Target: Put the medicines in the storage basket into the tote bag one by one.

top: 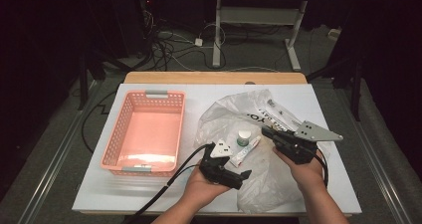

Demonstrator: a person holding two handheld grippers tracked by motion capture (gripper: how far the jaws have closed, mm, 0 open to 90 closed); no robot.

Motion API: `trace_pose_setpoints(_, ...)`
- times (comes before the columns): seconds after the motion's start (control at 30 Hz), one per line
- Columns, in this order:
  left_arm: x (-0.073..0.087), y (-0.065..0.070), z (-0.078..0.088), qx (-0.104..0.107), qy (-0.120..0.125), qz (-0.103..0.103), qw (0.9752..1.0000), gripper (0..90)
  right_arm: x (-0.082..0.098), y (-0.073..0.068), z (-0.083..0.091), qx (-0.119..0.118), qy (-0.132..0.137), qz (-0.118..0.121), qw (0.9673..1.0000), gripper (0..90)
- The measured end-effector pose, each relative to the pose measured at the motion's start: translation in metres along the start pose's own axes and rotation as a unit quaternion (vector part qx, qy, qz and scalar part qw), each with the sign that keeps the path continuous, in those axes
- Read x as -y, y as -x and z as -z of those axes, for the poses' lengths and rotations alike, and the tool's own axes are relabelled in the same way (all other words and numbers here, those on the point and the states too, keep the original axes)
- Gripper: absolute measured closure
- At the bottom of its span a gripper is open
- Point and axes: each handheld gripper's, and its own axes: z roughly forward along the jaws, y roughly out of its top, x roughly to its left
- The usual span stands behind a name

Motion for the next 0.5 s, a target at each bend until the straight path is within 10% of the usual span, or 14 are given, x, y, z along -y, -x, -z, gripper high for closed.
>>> trace_pose_setpoints(0.2, 0.008, 0.006, 0.027, 0.008, 0.012, -0.004, 0.9999, 0.0, 0.001, 0.001, 0.0, 0.001, -0.003, 0.0, 1.0, 90.0)
trace_pose_setpoints(0.5, 0.018, -0.005, 0.069, -0.036, 0.018, -0.006, 0.9992, 0.0, 0.002, 0.0, -0.001, 0.002, -0.003, 0.001, 1.0, 90.0)
